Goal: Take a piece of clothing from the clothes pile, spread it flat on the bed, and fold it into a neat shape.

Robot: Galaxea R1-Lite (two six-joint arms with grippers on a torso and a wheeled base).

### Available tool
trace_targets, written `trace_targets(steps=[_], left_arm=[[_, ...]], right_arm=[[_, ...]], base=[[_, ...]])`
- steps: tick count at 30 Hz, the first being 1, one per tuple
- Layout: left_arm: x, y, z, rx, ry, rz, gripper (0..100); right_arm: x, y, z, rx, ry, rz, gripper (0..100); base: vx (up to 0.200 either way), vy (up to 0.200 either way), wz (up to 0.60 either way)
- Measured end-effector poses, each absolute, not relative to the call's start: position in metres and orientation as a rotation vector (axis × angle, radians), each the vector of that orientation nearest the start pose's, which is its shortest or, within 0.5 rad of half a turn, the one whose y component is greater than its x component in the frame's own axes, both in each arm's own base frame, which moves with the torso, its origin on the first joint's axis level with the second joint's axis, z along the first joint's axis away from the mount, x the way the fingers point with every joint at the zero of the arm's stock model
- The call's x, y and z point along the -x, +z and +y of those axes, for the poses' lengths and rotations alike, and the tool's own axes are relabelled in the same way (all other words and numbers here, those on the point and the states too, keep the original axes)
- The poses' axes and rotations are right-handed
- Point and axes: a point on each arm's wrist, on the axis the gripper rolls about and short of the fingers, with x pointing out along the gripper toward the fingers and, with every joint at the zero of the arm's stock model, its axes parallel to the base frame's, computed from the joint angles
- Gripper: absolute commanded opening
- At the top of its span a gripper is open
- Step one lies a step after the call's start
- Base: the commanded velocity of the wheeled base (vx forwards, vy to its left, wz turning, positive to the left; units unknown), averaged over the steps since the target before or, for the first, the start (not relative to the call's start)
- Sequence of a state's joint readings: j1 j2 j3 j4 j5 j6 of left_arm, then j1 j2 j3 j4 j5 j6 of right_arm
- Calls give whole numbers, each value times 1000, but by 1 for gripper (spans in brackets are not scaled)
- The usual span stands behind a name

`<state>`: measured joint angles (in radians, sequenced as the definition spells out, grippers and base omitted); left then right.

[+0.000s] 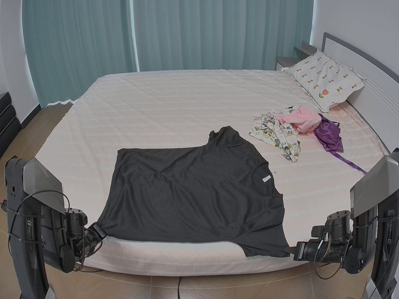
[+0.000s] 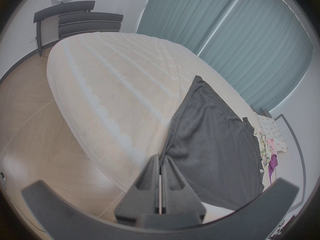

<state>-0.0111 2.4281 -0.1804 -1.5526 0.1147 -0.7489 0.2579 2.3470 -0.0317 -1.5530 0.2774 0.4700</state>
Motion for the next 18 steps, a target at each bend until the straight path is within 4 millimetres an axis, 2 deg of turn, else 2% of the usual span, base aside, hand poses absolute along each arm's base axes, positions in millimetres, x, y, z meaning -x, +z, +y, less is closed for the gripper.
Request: trace_targets(steps=[7,18], left_arm=[[-244,-44,0,642,346,635,0],[-228,-43,0,544,329,702,0]], right_arm=[[-210,-31,60,-439,319,863,0],[-203,-29,56,-372,321,920,0]], base=[[0,0,0],[0,0,0]])
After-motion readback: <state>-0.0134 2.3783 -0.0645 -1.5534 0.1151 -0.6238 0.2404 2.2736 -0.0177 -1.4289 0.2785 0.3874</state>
